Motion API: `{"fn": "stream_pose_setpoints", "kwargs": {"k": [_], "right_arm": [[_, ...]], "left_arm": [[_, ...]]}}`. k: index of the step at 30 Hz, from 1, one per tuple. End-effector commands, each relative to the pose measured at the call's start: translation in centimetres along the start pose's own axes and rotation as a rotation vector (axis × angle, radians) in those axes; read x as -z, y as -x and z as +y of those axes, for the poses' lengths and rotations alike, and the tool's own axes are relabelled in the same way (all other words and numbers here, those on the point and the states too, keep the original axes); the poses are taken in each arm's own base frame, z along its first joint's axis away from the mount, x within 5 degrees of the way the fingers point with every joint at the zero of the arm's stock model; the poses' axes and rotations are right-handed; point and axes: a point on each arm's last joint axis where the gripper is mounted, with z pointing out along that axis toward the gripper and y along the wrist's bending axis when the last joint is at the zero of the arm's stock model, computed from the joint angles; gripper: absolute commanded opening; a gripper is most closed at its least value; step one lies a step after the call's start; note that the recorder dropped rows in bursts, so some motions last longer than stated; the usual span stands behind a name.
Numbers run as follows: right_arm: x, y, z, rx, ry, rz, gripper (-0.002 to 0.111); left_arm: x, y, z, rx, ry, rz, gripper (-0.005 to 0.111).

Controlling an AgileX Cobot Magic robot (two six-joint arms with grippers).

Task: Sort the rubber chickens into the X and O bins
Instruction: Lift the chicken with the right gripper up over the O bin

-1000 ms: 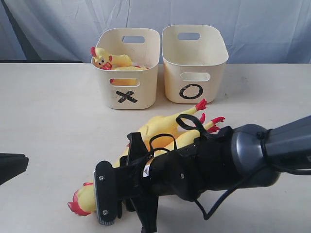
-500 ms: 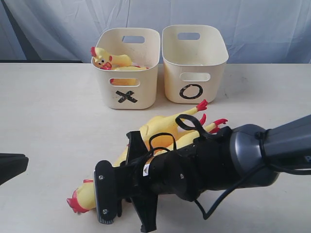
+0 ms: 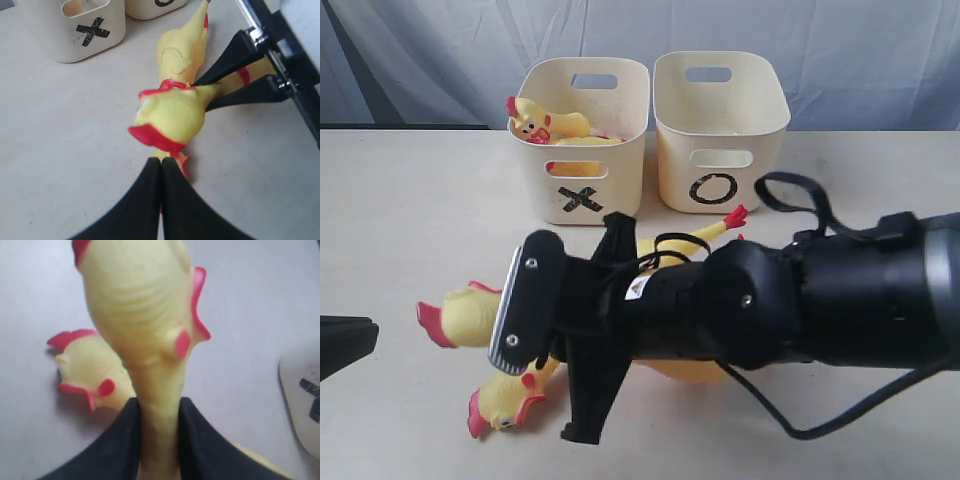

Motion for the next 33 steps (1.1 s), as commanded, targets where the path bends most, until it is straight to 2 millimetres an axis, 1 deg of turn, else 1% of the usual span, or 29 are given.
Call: {"fn": "stream_pose_setpoints", "kwargs": {"k": [1,9,12,14,17,20,24,28,33], "right_arm": [[2.5,1.6,-1.0,-0.051,-0.055,-0.079,-0.001],[6.3,3.3,-2.5,-0.172,-0.155,-0.194,-0.001],[8.0,3.7,-3.5,-0.254,-0.237,-0.244,-0.001],[9.2,3.8,-4.4,-0.348,-0.329,-0.277,-0.001],[11.1,3.5,-5.9,-0.505,-0.488,-0.305,-0.001],[13.0,2.9,-7.0,-0.618,-0.638,-0.317,-0.001],[15.0,2.5,-7.9,-0.664,-0.763,-0.338,-0.001],[16.1,2.1,-8.4,-0.709,-0.862,-0.353,-0.001],[16.8,1.2,-9.4,-0.799,-0.948,-0.369,-0.001]], "left_arm": [[0.0,-0.1,-0.1,0.012,-0.01,-0.004,0.0],[0.0,-0.1,-0.1,0.01,-0.009,-0.003,0.0],[0.0,-0.1,-0.1,0.01,-0.009,-0.003,0.0],[0.0,-0.1,-0.1,0.01,-0.009,-0.003,0.0],[0.0,-0.1,-0.1,0.01,-0.009,-0.003,0.0],[0.0,-0.1,-0.1,0.01,-0.009,-0.003,0.0],[0.0,-0.1,-0.1,0.005,-0.007,-0.002,0.0],[0.0,-0.1,-0.1,0.005,-0.007,-0.002,0.0],[0.0,-0.1,-0.1,0.005,-0.005,-0.004,0.0]]}}
